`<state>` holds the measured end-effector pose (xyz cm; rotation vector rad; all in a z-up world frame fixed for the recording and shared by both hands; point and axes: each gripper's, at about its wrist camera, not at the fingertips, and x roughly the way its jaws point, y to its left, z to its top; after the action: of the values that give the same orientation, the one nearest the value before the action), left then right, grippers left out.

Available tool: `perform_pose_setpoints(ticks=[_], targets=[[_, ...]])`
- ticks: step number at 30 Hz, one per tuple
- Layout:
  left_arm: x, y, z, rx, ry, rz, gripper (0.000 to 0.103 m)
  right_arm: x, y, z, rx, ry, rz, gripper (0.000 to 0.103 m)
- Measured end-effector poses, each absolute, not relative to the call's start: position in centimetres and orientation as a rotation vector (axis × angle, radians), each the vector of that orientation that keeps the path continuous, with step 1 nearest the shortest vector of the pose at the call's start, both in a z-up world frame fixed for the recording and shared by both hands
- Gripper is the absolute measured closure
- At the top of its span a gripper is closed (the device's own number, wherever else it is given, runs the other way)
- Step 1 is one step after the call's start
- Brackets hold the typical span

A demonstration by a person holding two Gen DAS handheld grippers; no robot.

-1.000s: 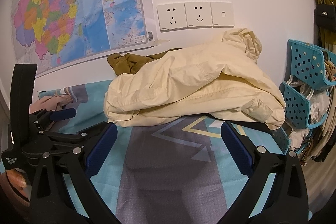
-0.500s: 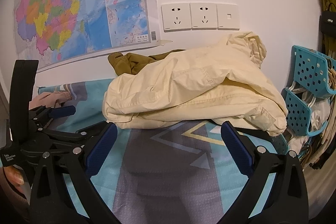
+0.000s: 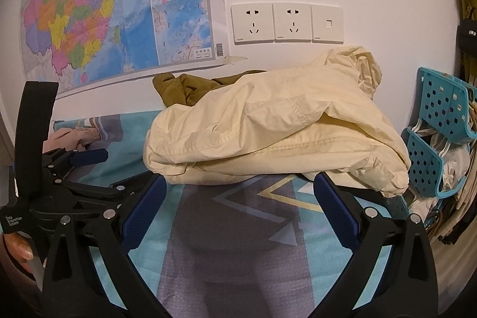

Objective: Fold large clothes
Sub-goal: 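Grasp the cream shirt's edge with the right gripper and lift it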

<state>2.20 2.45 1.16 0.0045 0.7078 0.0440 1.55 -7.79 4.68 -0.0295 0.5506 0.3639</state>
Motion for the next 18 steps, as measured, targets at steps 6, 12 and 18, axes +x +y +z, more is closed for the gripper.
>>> perform_pose_setpoints(ticks=[6,12,18], targets=[[3.4,3.0,0.2,-0.011,0.749,0.058,0.007,3.1,-6.7,4.4,-0.120,0.563,0.374,0.006],[5.1,4.1,-0.9,-0.031,0.800,0.081,0.007,5.9,-5.1,3.5,-0.297,0.583,0.377,0.006],[6.2,6.7,-1.9,-0.074,0.834,0.138,0.007,8.3,-1.4,0.7,-0.597,0.554,0.408,0.006]])
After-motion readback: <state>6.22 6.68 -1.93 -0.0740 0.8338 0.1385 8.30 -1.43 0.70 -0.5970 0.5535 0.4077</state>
